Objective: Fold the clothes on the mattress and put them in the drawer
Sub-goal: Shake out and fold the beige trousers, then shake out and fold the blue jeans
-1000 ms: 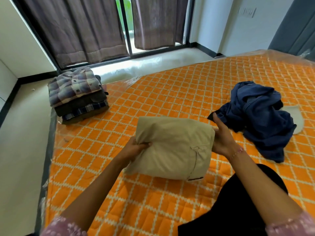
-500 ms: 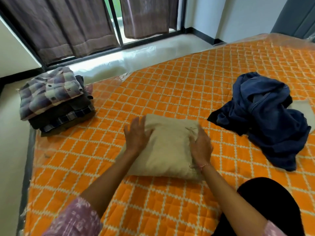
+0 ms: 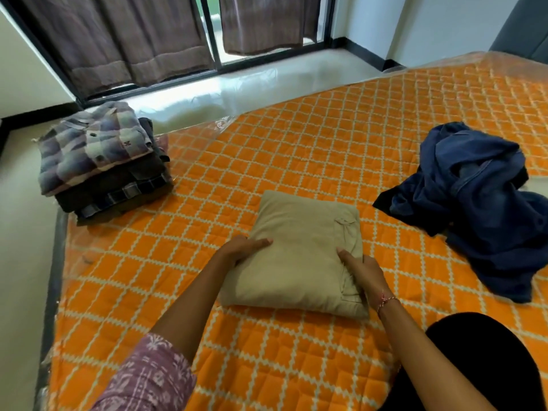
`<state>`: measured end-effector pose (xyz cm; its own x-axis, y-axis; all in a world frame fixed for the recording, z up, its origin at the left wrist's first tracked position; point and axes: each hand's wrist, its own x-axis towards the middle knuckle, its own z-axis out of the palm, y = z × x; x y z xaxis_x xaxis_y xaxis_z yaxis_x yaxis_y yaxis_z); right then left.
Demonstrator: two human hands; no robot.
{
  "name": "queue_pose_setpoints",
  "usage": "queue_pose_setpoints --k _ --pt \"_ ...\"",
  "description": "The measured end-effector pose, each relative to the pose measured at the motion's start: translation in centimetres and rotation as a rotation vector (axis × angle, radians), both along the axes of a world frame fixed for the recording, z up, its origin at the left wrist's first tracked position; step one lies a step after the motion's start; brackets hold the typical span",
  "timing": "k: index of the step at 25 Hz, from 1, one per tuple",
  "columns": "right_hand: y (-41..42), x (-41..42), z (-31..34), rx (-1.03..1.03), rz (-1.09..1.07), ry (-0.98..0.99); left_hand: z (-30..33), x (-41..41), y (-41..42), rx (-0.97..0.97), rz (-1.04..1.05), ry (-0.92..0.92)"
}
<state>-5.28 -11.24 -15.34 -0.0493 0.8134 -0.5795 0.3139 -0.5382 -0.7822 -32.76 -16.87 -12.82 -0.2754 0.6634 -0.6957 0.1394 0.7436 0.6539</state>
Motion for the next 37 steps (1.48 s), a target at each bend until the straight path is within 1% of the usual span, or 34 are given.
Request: queue_pose_setpoints --k 2,4,5,7,10,13,16,19,20,21,22,23,24,25,26,27,28,30,31,32,34,36,37 --pt "-0.3 -0.1 1.1 -0.080 0.026 0.177 0.0 1.3 -2.6 0.054 0.070 -0.117" --pt "-1.1 -1.0 2.2 -0.045 0.089 0.285 -0.7 2.2 -5.8 0.158 0.203 -0.245" --pt "-1.4 -1.4 2.5 0.000 0.117 0.307 -1.1 2.3 -7.0 0.212 0.257 -0.308" --pt "-2.3 -3.2 3.0 0.074 0.208 0.293 -1.3 1.6 -9.4 0.279 0.347 -0.372" --pt "-4.1 -7.0 3.8 0.010 0.328 0.326 -0.3 -1.1 -13.5 0.334 0.485 -0.396" --pt "-6.4 -12.6 4.4 0.000 0.401 0.382 1.0 -5.3 -17.3 0.382 0.585 -0.331" --pt "-8.3 -20.2 5.0 0.048 0.487 0.431 3.1 -11.0 -20.7 0.429 0.716 -0.185" --pt "-8.9 -27.4 5.2 0.049 0.558 0.427 4.4 -17.5 -22.9 0.417 0.741 -0.053" --pt "-8.9 -29.3 5.1 0.046 0.569 0.398 4.1 -19.6 -23.3 0.361 0.705 0.063" --pt "-8.8 -30.8 4.7 0.067 0.607 0.319 3.7 -21.3 -23.6 0.288 0.606 0.221" --pt "-8.7 -31.8 4.2 0.129 0.706 0.163 3.2 -22.3 -23.7 0.196 0.470 0.365" --pt "-8.7 -32.3 3.7 0.205 0.833 -0.022 2.7 -22.6 -23.7 0.110 0.333 0.458" --pt "-8.9 -32.5 3.3 0.292 0.935 -0.168 1.9 -22.7 -23.8 0.046 0.242 0.482" --pt "-8.9 -32.4 2.9 0.351 0.983 -0.246 1.4 -22.2 -23.9 0.015 0.201 0.496" --pt "-8.8 -32.1 2.7 0.403 1.005 -0.285 0.9 -21.7 -24.0 -0.005 0.209 0.554" --pt "-8.7 -31.8 2.8 0.469 1.019 -0.339 0.9 -21.1 -24.0 -0.023 0.246 0.669" --pt "-8.5 -31.1 3.1 0.566 1.032 -0.423 1.1 -20.5 -23.8 -0.039 0.297 0.810" --pt "-8.1 -28.9 3.9 0.810 1.066 -0.633 2.7 -18.6 -22.8 0.028 0.354 1.029" --pt "-7.9 -27.4 4.5 0.922 1.073 -0.725 3.9 -17.5 -21.8 0.089 0.348 1.064" --pt "-7.7 -25.9 4.9 1.007 1.064 -0.773 4.8 -16.2 -20.7 0.133 0.314 1.070" --pt "-6.9 -22.5 6.2 1.145 0.995 -0.785 6.1 -12.8 -18.1 0.193 0.243 1.088" --pt "-5.5 -18.7 7.8 1.198 0.938 -0.799 7.0 -8.6 -15.1 0.241 0.202 1.090" --pt "-4.7 -16.9 8.5 1.208 0.925 -0.820 7.3 -6.3 -13.7 0.257 0.195 1.051"
